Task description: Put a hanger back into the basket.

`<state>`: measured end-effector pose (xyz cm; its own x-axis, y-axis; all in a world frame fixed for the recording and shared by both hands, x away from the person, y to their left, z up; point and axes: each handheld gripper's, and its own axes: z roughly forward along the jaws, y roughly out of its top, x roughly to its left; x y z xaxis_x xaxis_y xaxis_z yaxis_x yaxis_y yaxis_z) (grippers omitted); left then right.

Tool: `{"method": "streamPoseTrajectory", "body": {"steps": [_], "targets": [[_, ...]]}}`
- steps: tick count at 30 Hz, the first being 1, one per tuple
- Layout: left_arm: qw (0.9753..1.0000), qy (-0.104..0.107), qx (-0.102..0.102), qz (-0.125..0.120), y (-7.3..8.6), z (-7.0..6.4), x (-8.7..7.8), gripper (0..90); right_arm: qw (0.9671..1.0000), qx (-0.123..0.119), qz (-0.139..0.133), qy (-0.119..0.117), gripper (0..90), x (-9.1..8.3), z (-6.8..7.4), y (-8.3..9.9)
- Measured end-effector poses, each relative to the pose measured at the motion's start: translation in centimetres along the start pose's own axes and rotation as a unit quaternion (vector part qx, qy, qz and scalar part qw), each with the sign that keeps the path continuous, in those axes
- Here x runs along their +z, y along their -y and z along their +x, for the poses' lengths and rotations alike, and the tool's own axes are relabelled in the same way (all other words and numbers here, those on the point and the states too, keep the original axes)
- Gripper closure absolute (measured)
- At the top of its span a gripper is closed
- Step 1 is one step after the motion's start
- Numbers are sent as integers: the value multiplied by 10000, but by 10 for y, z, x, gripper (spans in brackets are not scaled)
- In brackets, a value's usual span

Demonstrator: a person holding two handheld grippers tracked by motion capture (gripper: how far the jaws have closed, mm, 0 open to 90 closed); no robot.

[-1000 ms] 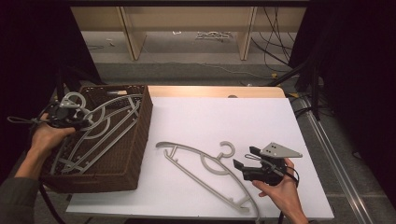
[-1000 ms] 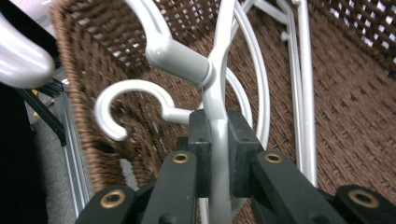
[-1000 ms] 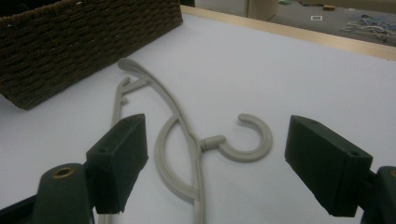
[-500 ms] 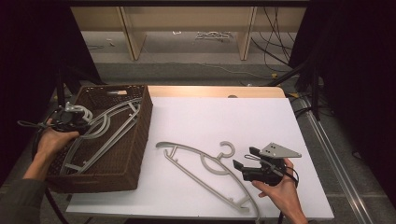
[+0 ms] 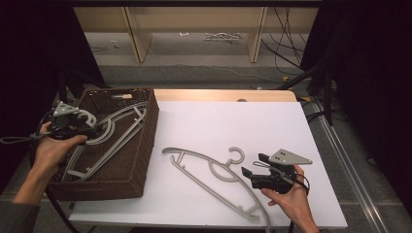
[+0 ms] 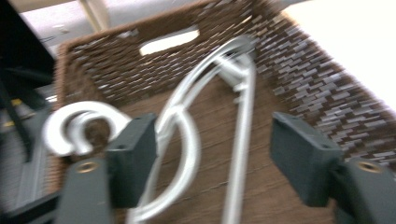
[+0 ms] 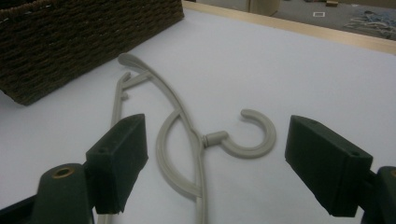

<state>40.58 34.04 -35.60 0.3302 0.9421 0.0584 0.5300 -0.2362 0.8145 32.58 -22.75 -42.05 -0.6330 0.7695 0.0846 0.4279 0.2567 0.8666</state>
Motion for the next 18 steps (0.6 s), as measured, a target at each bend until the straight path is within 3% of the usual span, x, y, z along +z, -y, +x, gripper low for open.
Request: {"method": "streamPoseTrajectory", "body": {"steps": [3,4,5,6,9,13,16,18], "targets": [[9984,495,16,-277,-3,-19,-11,256,10000,-51,-68,-16,219,2,0,0],[9966,689,-91,-438,-3,-27,-14,248,9999,-47,-78,-53,219,3,0,1],[9951,832,-102,-526,-3,-35,-17,228,10000,-51,5,-12,218,2,1,1],[9935,965,-83,-602,-3,-44,-20,215,9999,46,-39,-127,218,3,2,2],[9857,1428,153,-879,-2,-72,-27,210,9999,-96,3,-54,218,4,1,2],[9758,1757,298,-1269,1,-98,-30,194,10000,-74,1,-57,218,4,2,2],[9704,1899,236,-1470,6,-114,-28,182,9999,-24,4,-148,218,4,3,2],[9672,1923,151,-1652,10,-122,-27,180,9999,-133,-75,-52,218,5,2,2]]}}
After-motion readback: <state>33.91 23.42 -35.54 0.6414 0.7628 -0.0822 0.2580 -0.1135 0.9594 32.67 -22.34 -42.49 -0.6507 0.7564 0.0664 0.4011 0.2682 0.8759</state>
